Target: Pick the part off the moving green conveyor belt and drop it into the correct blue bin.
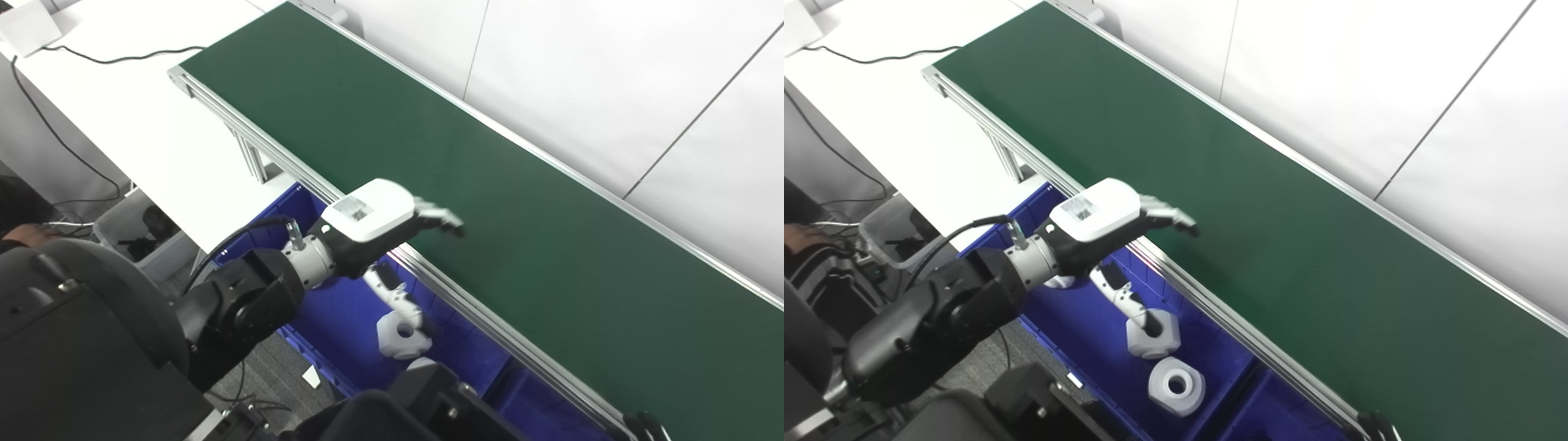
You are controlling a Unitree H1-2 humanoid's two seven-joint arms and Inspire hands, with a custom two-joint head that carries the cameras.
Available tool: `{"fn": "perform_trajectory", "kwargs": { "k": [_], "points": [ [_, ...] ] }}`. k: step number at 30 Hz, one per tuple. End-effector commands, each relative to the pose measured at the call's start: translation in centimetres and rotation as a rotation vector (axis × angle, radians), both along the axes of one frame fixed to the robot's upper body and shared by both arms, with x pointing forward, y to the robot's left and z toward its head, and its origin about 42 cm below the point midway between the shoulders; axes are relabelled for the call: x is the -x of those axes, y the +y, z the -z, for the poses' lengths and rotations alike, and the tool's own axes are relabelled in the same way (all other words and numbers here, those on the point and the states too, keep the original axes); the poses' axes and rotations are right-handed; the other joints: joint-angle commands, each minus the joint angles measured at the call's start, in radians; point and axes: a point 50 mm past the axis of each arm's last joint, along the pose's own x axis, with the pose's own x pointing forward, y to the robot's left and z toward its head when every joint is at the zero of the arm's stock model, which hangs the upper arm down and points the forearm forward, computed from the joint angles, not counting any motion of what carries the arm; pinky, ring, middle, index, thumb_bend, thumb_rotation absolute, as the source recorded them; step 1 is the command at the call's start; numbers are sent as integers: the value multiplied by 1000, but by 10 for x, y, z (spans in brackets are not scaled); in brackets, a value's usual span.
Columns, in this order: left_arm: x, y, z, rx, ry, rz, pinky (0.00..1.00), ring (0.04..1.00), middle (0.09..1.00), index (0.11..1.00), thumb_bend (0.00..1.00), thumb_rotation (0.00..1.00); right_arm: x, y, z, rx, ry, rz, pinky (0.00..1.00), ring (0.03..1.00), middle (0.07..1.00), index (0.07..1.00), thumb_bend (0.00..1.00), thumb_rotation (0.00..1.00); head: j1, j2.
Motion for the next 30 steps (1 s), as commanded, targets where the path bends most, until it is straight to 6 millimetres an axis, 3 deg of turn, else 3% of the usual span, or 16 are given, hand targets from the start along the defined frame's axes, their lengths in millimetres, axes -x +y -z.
{"fn": "perform_trajectory", "kwargs": {
  "k": [1,6,8,9,12,13,14,15,16,17,18,21,26,30],
  "points": [
    [3,-11,-24,140,-186,51,550,641,677,662,965,655,0,3,-10,-10,-74,1,774,819,857,861,909,844,-3,1],
    [4,-33,-47,363,-366,161,541,632,642,622,873,589,2,10,-8,-15,-75,1,765,813,849,857,910,838,-59,4],
    [4,-35,-49,390,-383,171,519,618,627,605,843,584,3,17,-9,-17,-77,-5,762,809,851,861,905,832,-125,13],
    [4,-32,-48,388,-378,177,520,619,628,604,839,566,4,22,-9,-19,-79,-9,761,809,852,862,900,827,-211,23],
    [-3,-25,-34,415,-330,203,525,630,650,626,851,531,6,39,-8,-14,-93,-19,757,805,848,856,892,826,-310,31],
    [-5,-23,-22,431,-303,200,523,630,652,629,854,530,7,48,-9,-6,-97,-26,756,803,847,854,892,826,-425,35],
    [-6,-20,-14,441,-287,197,523,637,671,649,857,549,8,55,-9,0,-99,-31,753,806,849,855,889,834,-441,35],
    [-5,-18,0,446,-243,178,523,640,681,659,859,559,9,66,-11,6,-103,-32,751,807,850,856,887,838,-534,36],
    [-4,-18,9,448,-213,165,577,665,707,679,870,603,9,73,-12,10,-106,-32,746,812,855,859,870,842,-534,36],
    [-3,-18,22,445,-169,151,596,674,716,685,874,618,9,83,-13,3,-107,-30,744,813,857,860,864,843,-620,32],
    [-1,-18,30,442,-141,142,601,690,732,708,886,635,9,91,-14,-1,-107,-27,747,822,864,863,853,836,-634,30],
    [0,-20,63,449,-56,155,594,705,762,748,903,638,8,116,-15,-13,-99,-35,765,850,886,879,833,840,-790,15],
    [5,-32,114,477,78,170,600,717,775,771,903,633,7,146,-14,-24,-86,-37,802,876,908,888,820,857,-893,-2],
    [12,-25,142,437,179,183,695,769,802,794,846,586,3,164,-14,-25,-82,-31,809,882,913,885,824,867,-978,-18]
  ]
}}
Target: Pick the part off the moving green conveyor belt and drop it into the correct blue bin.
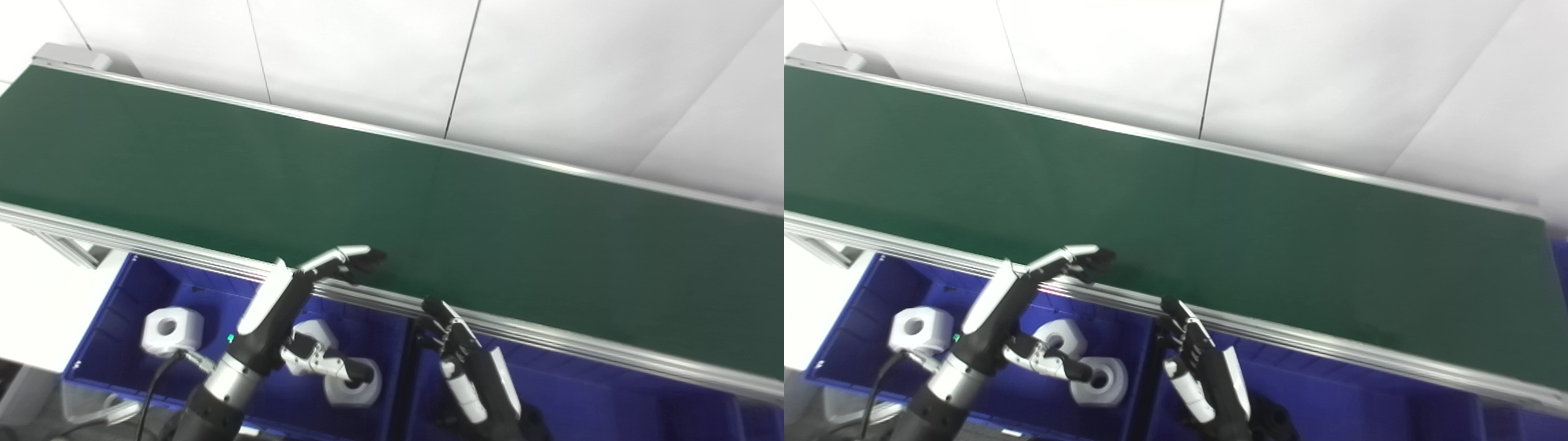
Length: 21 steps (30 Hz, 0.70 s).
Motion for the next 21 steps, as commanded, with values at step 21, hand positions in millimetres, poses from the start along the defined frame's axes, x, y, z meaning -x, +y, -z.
{"fn": "perform_trajectory", "kwargs": {
  "k": [21],
  "points": [
    [-23,43,-1,8,-42,35,665,771,799,842,806,601,-41,55,-19,-67,-71,3,818,880,917,874,837,859,-373,75]
  ]
}}
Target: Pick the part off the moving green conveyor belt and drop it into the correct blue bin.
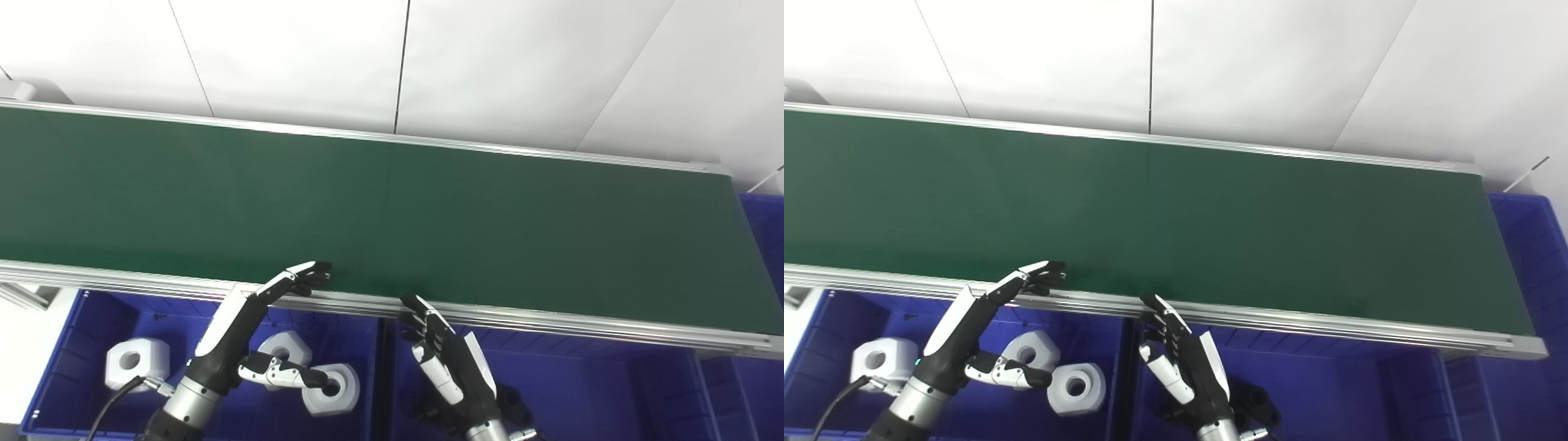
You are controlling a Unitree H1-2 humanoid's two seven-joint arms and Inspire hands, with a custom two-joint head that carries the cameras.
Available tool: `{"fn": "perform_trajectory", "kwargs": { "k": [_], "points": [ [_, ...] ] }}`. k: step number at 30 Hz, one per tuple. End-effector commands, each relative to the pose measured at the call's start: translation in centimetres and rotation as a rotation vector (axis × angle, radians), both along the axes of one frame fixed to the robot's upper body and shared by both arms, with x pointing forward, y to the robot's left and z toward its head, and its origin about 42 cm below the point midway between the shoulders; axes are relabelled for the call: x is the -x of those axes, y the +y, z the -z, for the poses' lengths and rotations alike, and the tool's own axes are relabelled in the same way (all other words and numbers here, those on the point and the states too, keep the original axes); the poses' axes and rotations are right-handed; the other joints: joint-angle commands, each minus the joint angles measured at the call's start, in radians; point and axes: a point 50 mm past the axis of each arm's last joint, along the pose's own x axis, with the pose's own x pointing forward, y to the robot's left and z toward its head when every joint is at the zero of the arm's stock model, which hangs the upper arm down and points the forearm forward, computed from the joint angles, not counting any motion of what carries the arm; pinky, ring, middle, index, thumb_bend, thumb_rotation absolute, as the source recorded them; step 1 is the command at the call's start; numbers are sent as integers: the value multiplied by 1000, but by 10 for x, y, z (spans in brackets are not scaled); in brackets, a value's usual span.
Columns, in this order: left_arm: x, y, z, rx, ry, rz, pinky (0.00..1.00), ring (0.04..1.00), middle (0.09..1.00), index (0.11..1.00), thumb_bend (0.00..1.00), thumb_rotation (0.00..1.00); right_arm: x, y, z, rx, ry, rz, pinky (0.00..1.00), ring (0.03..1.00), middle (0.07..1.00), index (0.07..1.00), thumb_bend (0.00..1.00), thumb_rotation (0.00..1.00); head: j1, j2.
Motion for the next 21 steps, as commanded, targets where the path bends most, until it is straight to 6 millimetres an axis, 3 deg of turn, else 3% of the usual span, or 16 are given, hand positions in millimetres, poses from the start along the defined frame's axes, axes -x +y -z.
{"fn": "perform_trajectory", "kwargs": {
  "k": [1,13,21],
  "points": [
    [-7,10,-13,28,-49,24,666,778,804,843,814,602,-21,59,-28,-123,-74,-31,822,882,914,871,838,860,-13,1],
    [-12,26,-14,55,4,38,703,817,826,831,889,602,-27,70,-35,-122,-81,-26,823,888,911,875,878,879,-56,26],
    [-17,31,-12,83,22,28,709,812,820,822,927,611,-31,74,-36,-119,-88,-26,783,867,904,868,887,875,-159,11]
  ]
}}
